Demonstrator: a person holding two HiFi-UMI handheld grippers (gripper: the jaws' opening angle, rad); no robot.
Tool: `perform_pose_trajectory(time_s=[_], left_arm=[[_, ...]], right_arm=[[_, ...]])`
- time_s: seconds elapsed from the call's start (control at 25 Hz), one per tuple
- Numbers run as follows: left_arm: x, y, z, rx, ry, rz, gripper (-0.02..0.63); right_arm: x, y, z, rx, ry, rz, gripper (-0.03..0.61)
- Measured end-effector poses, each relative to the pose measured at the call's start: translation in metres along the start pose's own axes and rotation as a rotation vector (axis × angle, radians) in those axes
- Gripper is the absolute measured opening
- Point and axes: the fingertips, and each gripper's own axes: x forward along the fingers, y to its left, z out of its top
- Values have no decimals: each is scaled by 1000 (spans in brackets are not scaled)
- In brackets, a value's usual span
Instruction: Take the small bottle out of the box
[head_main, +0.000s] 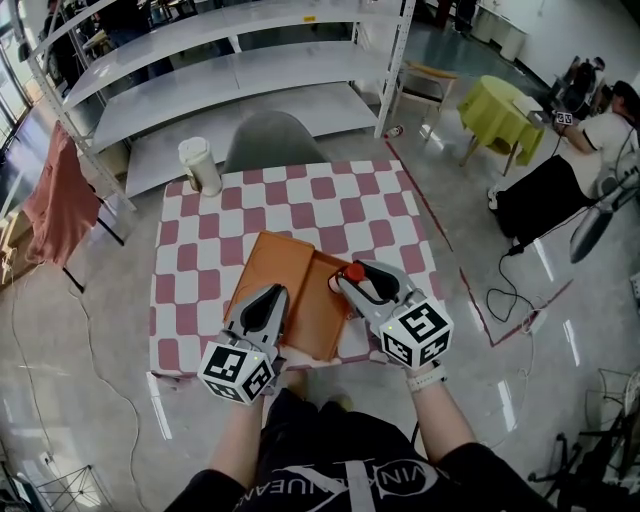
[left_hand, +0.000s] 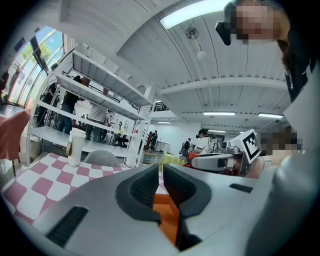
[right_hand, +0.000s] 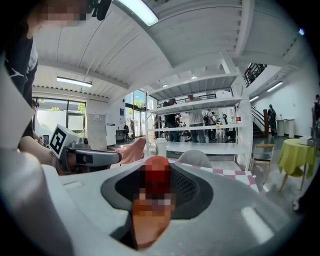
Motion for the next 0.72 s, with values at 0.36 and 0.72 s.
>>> perform_pose_trajectory(time_s=[0.36,0.72], left_arm=[[6,1,13,13,-24,-7,32],[13,-2,27,28,-54,-23,32]], right_arm=[[-3,3,14,-10,-22,13,147],[-7,2,31,-17,-49,13,147]])
